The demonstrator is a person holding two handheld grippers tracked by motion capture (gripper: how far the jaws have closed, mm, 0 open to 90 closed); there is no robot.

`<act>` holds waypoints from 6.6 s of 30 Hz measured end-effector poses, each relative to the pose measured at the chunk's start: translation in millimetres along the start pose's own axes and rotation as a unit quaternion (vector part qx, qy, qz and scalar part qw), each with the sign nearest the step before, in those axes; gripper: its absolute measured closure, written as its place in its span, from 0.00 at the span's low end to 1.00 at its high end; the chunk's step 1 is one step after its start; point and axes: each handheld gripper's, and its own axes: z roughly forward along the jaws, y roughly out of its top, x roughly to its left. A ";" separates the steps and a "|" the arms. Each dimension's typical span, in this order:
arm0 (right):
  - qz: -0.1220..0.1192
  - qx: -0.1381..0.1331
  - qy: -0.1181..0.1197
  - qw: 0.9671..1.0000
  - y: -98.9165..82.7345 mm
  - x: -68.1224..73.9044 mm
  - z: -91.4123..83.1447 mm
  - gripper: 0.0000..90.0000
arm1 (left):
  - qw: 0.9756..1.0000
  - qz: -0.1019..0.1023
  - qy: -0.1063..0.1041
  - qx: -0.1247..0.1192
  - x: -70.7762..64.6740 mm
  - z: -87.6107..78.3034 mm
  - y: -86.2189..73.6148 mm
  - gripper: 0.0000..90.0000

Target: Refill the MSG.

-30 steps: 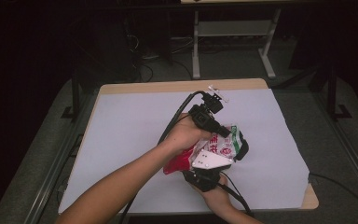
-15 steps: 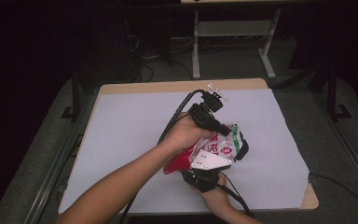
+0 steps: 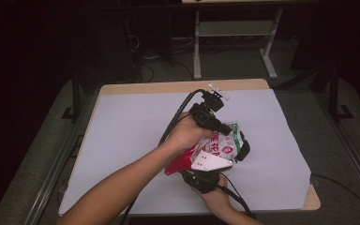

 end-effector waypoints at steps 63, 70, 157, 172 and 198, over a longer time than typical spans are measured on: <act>-0.008 0.003 0.000 1.000 -0.1 -0.2 0.2 1.00 | 1.000 -0.013 -0.001 -0.019 1.3 -2.0 -3.0 1.00; -0.009 0.006 0.008 1.000 -1.2 -2.2 1.0 1.00 | 0.999 -0.016 -0.016 -0.031 4.1 -5.1 -7.1 1.00; 0.029 0.022 -0.063 0.997 -1.5 -17.4 -8.1 1.00 | 0.979 0.010 -0.108 -0.171 19.4 -99.4 -60.7 1.00; 0.024 0.028 -0.072 0.997 4.1 -25.7 -17.1 1.00 | 0.970 0.017 -0.091 -0.223 38.9 -113.5 -84.9 1.00; 0.018 0.049 -0.043 0.998 14.2 -56.3 -48.5 1.00 | 0.951 0.021 -0.050 -0.304 90.6 -97.9 -121.8 1.00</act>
